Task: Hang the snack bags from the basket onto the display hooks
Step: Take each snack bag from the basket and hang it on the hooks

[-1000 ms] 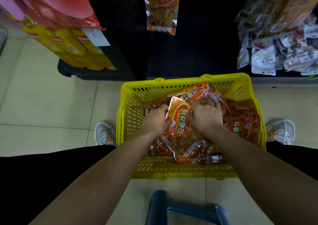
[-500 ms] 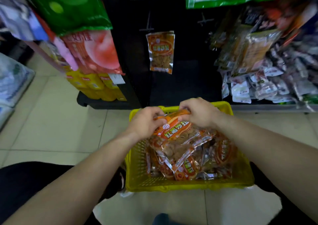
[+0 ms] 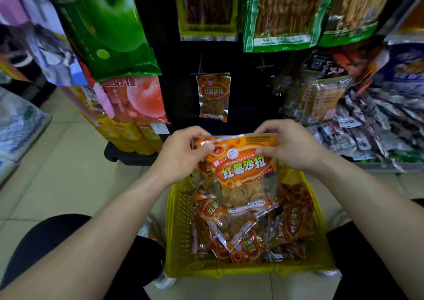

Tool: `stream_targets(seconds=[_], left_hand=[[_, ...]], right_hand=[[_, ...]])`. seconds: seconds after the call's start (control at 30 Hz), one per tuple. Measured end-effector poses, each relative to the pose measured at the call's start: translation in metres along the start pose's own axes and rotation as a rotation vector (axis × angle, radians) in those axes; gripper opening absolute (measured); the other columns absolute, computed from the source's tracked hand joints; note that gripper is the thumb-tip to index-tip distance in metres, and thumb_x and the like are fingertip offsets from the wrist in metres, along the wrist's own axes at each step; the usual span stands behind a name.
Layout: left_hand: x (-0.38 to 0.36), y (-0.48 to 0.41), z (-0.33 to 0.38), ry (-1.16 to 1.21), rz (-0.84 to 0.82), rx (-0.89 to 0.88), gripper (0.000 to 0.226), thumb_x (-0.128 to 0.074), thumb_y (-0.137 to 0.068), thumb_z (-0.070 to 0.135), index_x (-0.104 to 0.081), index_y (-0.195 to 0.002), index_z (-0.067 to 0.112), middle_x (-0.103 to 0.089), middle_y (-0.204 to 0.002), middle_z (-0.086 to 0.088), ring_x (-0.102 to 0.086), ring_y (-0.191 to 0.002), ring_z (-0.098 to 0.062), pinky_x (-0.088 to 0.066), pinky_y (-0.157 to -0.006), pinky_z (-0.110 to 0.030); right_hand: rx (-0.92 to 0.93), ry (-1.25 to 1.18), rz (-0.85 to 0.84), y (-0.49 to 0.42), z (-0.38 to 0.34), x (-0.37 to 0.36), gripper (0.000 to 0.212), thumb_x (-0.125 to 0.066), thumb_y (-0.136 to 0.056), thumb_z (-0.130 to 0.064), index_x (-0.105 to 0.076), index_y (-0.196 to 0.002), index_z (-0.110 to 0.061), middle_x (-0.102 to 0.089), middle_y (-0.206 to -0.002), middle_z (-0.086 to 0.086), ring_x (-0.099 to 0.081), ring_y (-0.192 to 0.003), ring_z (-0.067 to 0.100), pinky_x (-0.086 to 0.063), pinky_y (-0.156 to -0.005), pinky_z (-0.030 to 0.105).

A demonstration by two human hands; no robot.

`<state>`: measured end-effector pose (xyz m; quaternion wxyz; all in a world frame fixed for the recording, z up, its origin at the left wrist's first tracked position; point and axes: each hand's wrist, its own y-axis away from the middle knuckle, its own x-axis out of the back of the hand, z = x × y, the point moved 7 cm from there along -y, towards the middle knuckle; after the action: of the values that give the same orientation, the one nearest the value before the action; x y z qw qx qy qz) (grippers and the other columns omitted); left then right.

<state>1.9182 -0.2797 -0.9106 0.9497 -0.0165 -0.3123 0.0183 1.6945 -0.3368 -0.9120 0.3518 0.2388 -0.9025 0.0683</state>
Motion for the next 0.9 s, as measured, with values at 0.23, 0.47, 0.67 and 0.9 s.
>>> stream_targets(seconds=[0.23, 0.47, 0.67, 0.9], left_hand=[[-0.006, -0.018, 0.01, 0.056, 0.036, -0.017, 0.01, -0.072, -0.091, 0.024, -0.067, -0.091, 0.033, -0.072, -0.086, 0.016, -0.069, -0.082, -0.004, -0.058, -0.067, -0.03], [-0.01, -0.035, 0.008, 0.187, 0.023, 0.065, 0.028, -0.074, -0.089, 0.017, -0.061, -0.105, 0.034, -0.072, -0.093, 0.007, -0.071, -0.085, -0.003, -0.054, -0.057, -0.016], [-0.013, -0.039, 0.007, 0.165, 0.013, 0.067, 0.029, -0.073, -0.09, 0.011, -0.061, -0.107, 0.032, -0.073, -0.093, 0.012, -0.07, -0.085, 0.0, -0.057, -0.063, -0.018], [-0.014, -0.036, 0.006, 0.125, 0.0, 0.061, 0.028, -0.067, -0.094, 0.012, -0.061, -0.11, 0.034, -0.071, -0.103, 0.01, -0.068, -0.092, -0.002, -0.059, -0.07, -0.021]], right_hand=[[0.106, 0.254, 0.033, -0.014, -0.004, 0.006, 0.025, -0.062, -0.088, -0.054, -0.057, -0.076, -0.032, -0.063, -0.07, -0.015, -0.06, -0.067, 0.001, -0.043, -0.055, 0.028], [0.039, 0.228, 0.067, -0.033, 0.012, 0.007, 0.028, -0.07, -0.082, -0.052, -0.053, -0.075, -0.032, -0.064, -0.075, -0.013, -0.063, -0.075, 0.008, -0.054, -0.061, 0.038], [-0.001, 0.26, 0.089, -0.038, 0.016, 0.008, 0.037, -0.078, -0.073, -0.055, -0.051, -0.072, -0.029, -0.063, -0.07, -0.013, -0.062, -0.07, 0.008, -0.049, -0.057, 0.035], [0.033, 0.257, 0.016, -0.036, 0.007, 0.001, 0.027, -0.075, -0.078, -0.053, -0.058, -0.088, -0.034, -0.067, -0.082, -0.015, -0.064, -0.077, 0.006, -0.054, -0.066, 0.038]])
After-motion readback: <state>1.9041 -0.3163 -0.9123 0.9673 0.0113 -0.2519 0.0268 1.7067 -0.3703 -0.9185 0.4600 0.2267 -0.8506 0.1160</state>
